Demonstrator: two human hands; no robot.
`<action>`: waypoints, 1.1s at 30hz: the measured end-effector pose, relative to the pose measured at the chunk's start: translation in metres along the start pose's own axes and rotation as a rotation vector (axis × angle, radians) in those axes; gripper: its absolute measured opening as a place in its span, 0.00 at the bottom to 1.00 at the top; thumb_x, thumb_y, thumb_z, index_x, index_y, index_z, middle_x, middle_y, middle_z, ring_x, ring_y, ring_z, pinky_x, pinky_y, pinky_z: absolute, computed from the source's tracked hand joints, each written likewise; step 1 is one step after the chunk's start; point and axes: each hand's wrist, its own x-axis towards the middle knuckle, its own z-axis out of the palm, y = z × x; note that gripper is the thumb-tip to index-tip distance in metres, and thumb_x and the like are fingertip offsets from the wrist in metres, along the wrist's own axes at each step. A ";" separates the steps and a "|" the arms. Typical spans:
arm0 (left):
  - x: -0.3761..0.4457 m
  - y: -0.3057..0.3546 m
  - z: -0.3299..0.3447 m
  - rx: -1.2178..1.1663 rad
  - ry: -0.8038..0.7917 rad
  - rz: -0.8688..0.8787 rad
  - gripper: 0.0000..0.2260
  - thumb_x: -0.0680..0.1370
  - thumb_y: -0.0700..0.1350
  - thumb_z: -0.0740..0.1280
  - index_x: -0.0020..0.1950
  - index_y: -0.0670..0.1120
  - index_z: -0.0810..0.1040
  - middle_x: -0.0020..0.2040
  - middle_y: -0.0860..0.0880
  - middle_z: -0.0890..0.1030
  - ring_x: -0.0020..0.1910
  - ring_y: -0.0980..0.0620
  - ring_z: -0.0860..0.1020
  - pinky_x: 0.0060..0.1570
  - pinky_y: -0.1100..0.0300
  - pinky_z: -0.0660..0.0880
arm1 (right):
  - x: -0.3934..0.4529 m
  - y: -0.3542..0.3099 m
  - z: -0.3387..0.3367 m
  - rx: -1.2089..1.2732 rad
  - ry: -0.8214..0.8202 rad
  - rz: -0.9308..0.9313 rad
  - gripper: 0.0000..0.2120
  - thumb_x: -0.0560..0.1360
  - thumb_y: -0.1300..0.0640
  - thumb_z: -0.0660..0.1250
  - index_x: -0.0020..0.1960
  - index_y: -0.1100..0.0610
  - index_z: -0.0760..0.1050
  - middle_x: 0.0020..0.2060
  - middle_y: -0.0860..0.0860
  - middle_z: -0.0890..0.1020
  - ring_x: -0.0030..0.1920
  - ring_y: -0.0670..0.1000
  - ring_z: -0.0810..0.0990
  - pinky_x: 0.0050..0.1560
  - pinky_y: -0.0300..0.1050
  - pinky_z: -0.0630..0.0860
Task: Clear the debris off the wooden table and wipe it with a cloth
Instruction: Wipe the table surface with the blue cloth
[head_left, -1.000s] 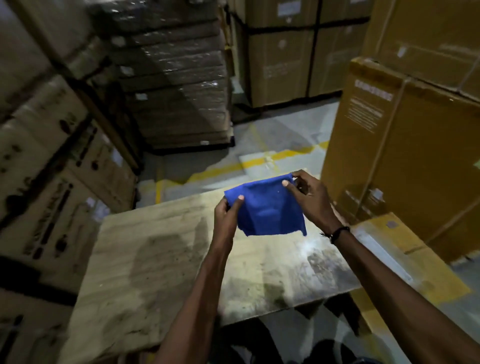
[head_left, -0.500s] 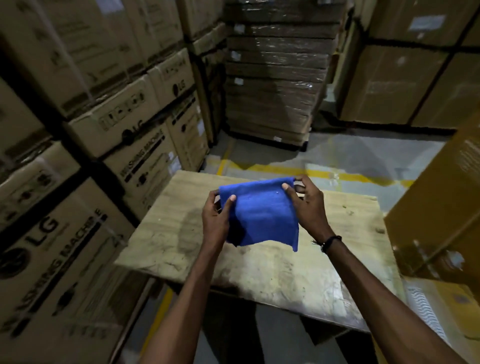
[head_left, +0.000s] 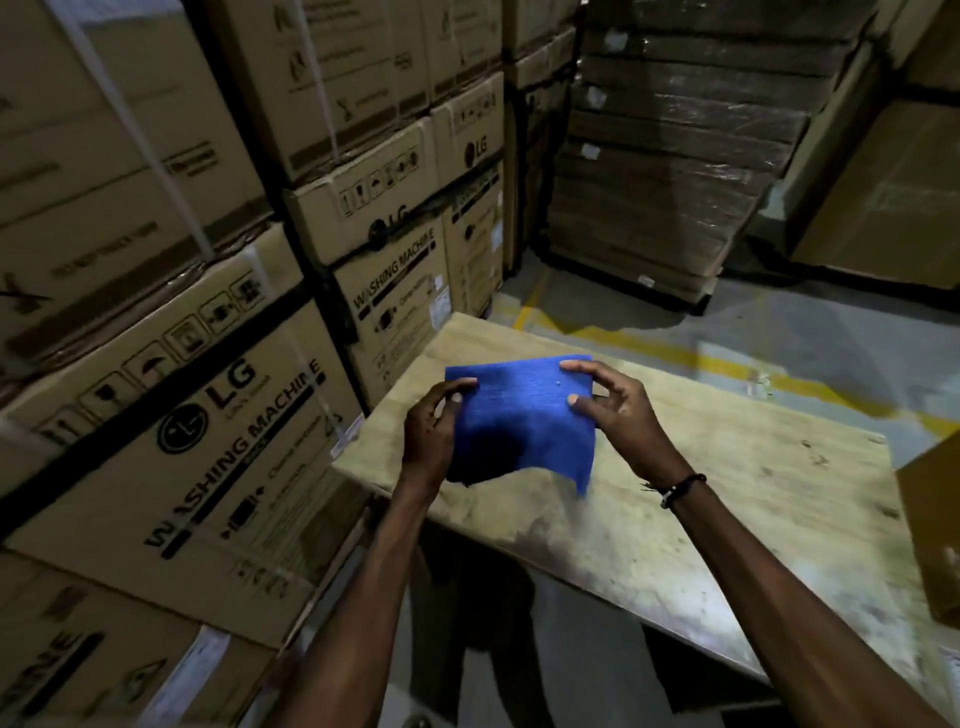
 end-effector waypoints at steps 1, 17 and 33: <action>0.004 -0.004 -0.014 0.025 -0.035 -0.005 0.12 0.83 0.39 0.66 0.60 0.53 0.85 0.58 0.59 0.85 0.61 0.62 0.80 0.63 0.63 0.74 | 0.004 0.002 0.011 0.012 -0.044 0.002 0.22 0.78 0.71 0.72 0.68 0.53 0.80 0.66 0.48 0.81 0.53 0.51 0.84 0.55 0.49 0.83; 0.041 -0.129 -0.142 0.167 -0.523 -0.301 0.46 0.68 0.58 0.78 0.82 0.58 0.60 0.81 0.47 0.66 0.78 0.45 0.68 0.75 0.44 0.71 | -0.001 0.091 0.153 0.052 -0.043 0.354 0.42 0.77 0.69 0.75 0.81 0.41 0.62 0.74 0.36 0.69 0.66 0.53 0.82 0.48 0.44 0.83; 0.135 -0.245 -0.112 0.636 -0.556 -0.269 0.39 0.76 0.36 0.75 0.84 0.42 0.61 0.82 0.38 0.62 0.78 0.36 0.66 0.75 0.45 0.68 | 0.112 0.218 0.179 -0.236 -0.067 0.597 0.38 0.75 0.71 0.76 0.80 0.55 0.67 0.67 0.62 0.79 0.50 0.56 0.84 0.42 0.51 0.85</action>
